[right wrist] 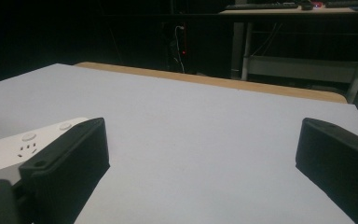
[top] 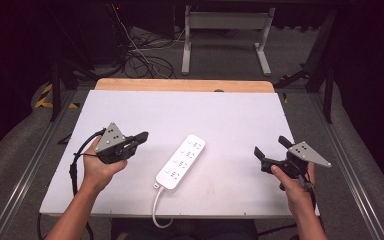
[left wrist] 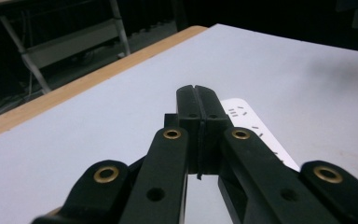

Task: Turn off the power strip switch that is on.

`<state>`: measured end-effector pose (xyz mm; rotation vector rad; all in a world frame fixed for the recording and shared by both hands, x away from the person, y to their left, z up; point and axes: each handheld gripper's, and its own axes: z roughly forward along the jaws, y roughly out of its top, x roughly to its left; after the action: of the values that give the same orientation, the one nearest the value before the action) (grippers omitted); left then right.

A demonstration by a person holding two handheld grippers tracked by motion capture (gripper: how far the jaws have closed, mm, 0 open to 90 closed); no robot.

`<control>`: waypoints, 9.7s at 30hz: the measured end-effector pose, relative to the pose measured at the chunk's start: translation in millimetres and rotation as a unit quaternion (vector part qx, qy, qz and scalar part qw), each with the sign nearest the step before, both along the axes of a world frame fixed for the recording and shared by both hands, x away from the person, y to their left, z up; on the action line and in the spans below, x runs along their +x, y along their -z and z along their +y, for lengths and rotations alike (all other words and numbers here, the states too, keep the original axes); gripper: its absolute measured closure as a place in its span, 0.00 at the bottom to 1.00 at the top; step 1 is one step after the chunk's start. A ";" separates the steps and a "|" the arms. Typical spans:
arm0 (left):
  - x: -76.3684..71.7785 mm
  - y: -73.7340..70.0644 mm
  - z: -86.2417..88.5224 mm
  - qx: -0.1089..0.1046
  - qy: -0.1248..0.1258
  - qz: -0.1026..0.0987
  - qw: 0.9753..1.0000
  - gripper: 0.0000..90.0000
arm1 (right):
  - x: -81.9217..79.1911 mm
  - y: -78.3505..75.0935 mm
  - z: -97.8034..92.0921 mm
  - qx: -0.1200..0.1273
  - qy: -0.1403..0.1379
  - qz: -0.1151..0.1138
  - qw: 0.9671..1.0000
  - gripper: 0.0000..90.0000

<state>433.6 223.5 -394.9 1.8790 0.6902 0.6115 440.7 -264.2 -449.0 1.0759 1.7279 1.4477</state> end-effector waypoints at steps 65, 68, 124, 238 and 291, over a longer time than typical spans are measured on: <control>11.7 59.5 -63.3 0.188 0.129 0.131 0.965 1.00 | -3.3 -1.8 -3.0 0.000 0.005 -0.002 1.000 0.03; 12.0 60.6 -62.7 0.183 0.127 0.137 0.965 1.00 | -3.8 -2.0 -3.4 0.000 0.006 -0.002 1.000 0.03; 9.0 66.3 -62.5 0.165 0.111 0.144 0.969 1.00 | -6.0 -3.9 -2.6 0.007 0.004 -0.006 1.000 0.03; -18.5 30.4 101.4 -0.127 -0.252 -0.118 0.952 0.05 | -3.9 -4.3 -2.5 0.008 0.003 -0.008 1.000 0.03; -20.6 32.0 104.1 -0.121 -0.231 -0.110 0.959 0.06 | -4.2 -6.8 1.8 0.004 0.000 -0.011 1.000 0.03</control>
<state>412.9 327.6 -426.8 1.4005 1.0161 0.9708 436.5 -262.4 -442.2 1.0614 1.7075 1.4619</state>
